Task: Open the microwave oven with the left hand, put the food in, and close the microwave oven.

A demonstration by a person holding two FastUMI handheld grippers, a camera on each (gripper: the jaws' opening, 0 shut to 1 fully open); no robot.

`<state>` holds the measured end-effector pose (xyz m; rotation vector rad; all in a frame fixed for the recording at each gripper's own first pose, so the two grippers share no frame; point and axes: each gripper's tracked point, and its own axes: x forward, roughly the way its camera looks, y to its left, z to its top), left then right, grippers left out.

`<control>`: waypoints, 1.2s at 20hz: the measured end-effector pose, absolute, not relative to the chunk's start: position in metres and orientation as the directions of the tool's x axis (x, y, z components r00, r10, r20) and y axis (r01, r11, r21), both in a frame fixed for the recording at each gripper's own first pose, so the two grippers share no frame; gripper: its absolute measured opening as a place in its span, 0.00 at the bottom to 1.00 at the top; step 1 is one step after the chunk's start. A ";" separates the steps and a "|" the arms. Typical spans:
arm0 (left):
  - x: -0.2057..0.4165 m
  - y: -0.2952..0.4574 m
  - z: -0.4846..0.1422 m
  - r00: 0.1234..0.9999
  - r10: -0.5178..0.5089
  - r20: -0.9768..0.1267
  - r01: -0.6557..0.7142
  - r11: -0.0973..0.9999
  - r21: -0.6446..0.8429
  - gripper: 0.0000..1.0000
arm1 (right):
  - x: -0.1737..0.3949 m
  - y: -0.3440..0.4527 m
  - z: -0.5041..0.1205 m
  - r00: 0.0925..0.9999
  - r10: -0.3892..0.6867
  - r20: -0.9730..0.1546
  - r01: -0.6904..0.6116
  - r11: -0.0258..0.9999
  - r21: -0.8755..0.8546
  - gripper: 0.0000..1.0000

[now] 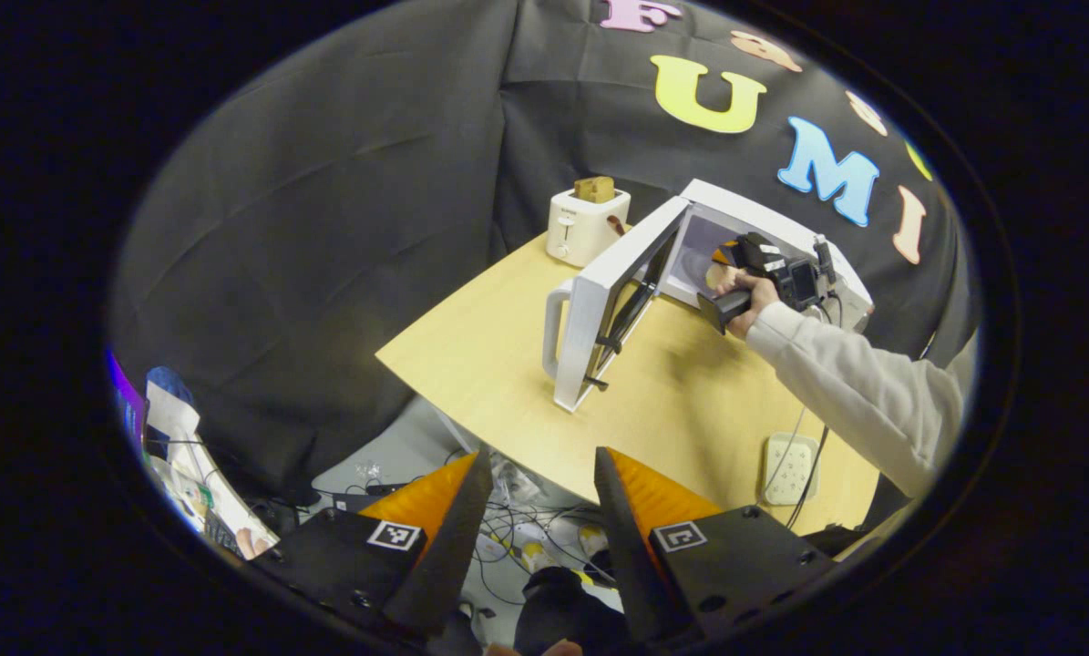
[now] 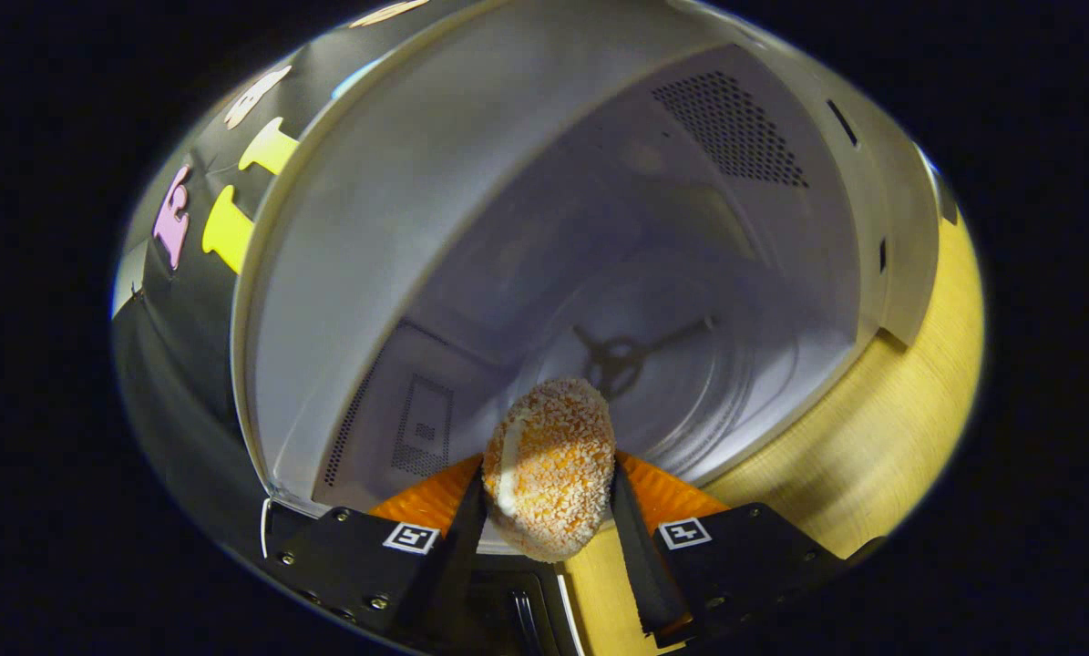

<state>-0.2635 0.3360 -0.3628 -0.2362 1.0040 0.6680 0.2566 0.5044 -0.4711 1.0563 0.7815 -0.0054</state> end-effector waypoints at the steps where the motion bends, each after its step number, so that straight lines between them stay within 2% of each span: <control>1: -0.262 0.334 -0.363 0.358 0.405 -0.842 -0.616 0.780 0.113 0.83 | 0.267 0.492 -0.479 0.746 0.319 -0.584 0.369 0.532 0.762 0.72; 2: -0.262 0.335 -0.364 0.356 0.407 -0.841 -0.615 0.780 0.117 0.83 | 0.270 0.486 -0.483 0.753 0.289 -0.591 0.376 0.549 0.747 0.72; 3: -0.261 0.335 -0.364 0.357 0.408 -0.840 -0.614 0.780 0.118 0.72 | 0.277 0.482 -0.490 0.754 0.264 -0.601 0.385 0.564 0.730 0.72; 6: -0.260 0.333 -0.365 0.354 0.408 -0.841 -0.610 0.783 0.123 0.72 | 0.288 0.478 -0.516 0.765 0.169 -0.621 0.409 0.617 0.672 0.74; 7: -0.260 0.334 -0.366 0.351 0.410 -0.842 -0.610 0.782 0.127 0.78 | 0.291 0.474 -0.523 0.770 0.148 -0.621 0.410 0.630 0.659 0.74; 8: -0.260 0.333 -0.368 0.350 0.409 -0.842 -0.614 0.779 0.123 0.75 | 0.293 0.477 -0.526 0.777 0.135 -0.615 0.409 0.634 0.656 0.75; 12: -0.259 0.333 -0.369 0.355 0.405 -0.843 -0.628 0.771 0.107 0.78 | 0.297 0.477 -0.527 0.798 0.108 -0.593 0.399 0.643 0.654 0.84; 15: -0.255 0.336 -0.362 0.376 0.417 -0.828 -0.625 0.774 0.106 0.78 | 0.289 0.484 -0.522 0.792 0.165 -0.588 0.357 0.656 0.665 0.86; 17: -0.257 0.340 -0.358 0.381 0.428 -0.820 -0.616 0.778 0.120 0.78 | 0.279 0.489 -0.501 0.791 0.232 -0.566 0.333 0.613 0.717 0.87; 18: -0.257 0.343 -0.358 0.386 0.433 -0.814 -0.613 0.780 0.124 0.78 | 0.274 0.484 -0.485 0.808 0.227 -0.543 0.318 0.608 0.727 0.99; 20: -0.257 0.351 -0.355 0.404 0.437 -0.804 -0.615 0.780 0.114 0.78 | 0.258 0.474 -0.476 0.801 0.232 -0.552 0.288 0.658 0.695 0.98; 24: -0.251 0.387 -0.348 0.459 0.454 -0.763 -0.607 0.788 0.104 0.78 | 0.193 0.477 -0.458 0.721 0.415 -0.555 0.181 0.661 0.729 0.98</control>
